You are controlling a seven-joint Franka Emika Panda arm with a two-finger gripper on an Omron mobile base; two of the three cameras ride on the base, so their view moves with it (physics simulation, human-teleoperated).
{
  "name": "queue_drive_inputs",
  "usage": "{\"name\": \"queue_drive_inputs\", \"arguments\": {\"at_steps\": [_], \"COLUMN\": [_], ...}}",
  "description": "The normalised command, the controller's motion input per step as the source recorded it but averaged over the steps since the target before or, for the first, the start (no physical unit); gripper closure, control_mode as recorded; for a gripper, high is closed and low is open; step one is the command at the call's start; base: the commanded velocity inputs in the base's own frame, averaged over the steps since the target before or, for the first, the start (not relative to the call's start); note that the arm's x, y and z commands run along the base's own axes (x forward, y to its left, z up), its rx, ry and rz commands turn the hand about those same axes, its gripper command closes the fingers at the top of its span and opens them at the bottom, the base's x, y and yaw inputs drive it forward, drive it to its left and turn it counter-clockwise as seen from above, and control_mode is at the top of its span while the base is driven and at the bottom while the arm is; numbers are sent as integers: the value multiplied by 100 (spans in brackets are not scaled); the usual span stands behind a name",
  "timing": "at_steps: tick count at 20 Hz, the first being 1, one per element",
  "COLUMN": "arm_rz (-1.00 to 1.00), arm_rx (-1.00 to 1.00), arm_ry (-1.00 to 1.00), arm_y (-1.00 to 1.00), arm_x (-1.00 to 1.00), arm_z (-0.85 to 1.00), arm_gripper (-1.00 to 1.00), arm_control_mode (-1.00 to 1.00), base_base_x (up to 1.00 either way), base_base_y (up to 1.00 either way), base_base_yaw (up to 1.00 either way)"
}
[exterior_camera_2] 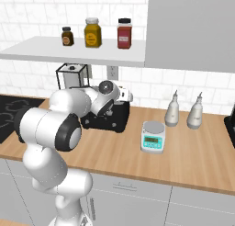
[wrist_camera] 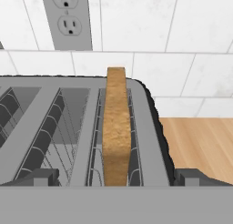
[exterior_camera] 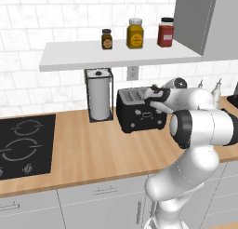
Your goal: Start the toaster. Once the lever pops up, take the bread to the plate on the dining counter.
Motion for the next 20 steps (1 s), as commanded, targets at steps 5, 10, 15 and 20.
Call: {"name": "queue_drive_inputs", "arguments": {"at_steps": [5,10,15,20], "arm_rz": [0,0,0,0], "arm_rx": [0,0,0,0], "arm_ry": [0,0,0,0], "arm_y": [0,0,0,0], "arm_x": [0,0,0,0], "arm_z": [0,0,0,0], "arm_gripper": [-100,-100,-100,-100], "arm_control_mode": [-100,-100,-100,-100], "base_base_x": [0,0,0,0], "base_base_y": [0,0,0,0], "base_base_yaw": [0,0,0,0]}}
